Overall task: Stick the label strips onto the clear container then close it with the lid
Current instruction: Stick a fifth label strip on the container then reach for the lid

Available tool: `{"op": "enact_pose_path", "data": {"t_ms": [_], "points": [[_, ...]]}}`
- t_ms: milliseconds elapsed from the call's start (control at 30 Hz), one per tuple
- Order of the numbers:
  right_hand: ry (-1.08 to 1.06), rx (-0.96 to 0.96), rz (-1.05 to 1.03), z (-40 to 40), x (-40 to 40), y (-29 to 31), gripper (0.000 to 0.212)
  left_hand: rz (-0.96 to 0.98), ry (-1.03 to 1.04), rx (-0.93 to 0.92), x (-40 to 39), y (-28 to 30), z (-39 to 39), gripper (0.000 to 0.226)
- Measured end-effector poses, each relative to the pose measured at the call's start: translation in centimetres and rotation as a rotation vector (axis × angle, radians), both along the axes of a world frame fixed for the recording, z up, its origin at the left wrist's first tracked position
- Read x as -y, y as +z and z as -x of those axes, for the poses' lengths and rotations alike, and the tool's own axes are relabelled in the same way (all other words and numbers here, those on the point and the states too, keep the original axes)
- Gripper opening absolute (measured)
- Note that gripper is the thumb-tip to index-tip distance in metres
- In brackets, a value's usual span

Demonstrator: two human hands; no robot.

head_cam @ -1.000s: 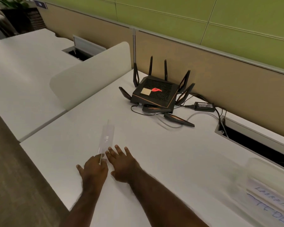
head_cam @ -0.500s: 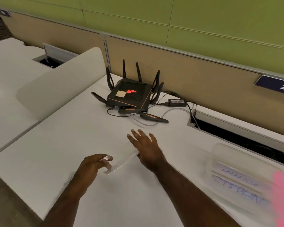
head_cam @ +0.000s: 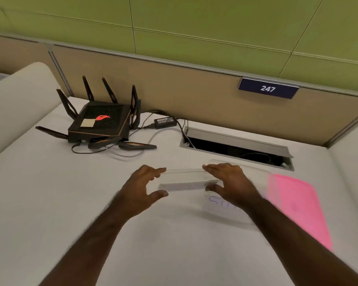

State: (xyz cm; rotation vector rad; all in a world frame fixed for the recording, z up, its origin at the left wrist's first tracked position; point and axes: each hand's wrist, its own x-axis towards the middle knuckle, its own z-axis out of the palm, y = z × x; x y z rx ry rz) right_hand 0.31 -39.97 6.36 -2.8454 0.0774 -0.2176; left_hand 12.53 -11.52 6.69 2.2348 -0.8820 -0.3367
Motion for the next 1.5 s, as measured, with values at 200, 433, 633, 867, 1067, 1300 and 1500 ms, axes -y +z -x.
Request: {"op": "enact_pose_path", "data": {"t_ms": [200, 433, 633, 867, 1067, 1300, 1500], "points": [[-0.190, -0.112, -0.086, 5.9, 6.3, 1.2, 0.055, -0.089, -0.114, 0.326, 9.0, -0.8, 1.0, 0.044], [-0.359, -0.250, -0.106, 9.1, 10.1, -0.7, 0.055, -0.265, -0.214, 0.484, 16.0, -1.8, 2.9, 0.039], [-0.381, -0.230, 0.196, 8.9, 9.1, -3.0, 0.053, -0.634, -0.244, 0.638, 18.6, -2.6, 4.5, 0.034], [-0.407, -0.265, 0.266, 7.8, 9.1, -2.4, 0.051, -0.767, -0.173, 0.613, 20.0, -1.7, 5.5, 0.037], [-0.332, -0.321, 0.285, 9.0, 8.9, -2.7, 0.056, -0.711, -0.225, 0.600, 18.3, -2.6, 6.2, 0.039], [-0.347, -0.473, 0.299, 8.1, 8.4, -3.6, 0.054, -0.833, -0.266, 0.559, 19.8, -2.9, 6.0, 0.050], [-0.334, -0.538, 0.255, 7.6, 8.3, -3.6, 0.045, -0.874, -0.264, 0.451, 20.0, -3.1, 5.8, 0.051]]}}
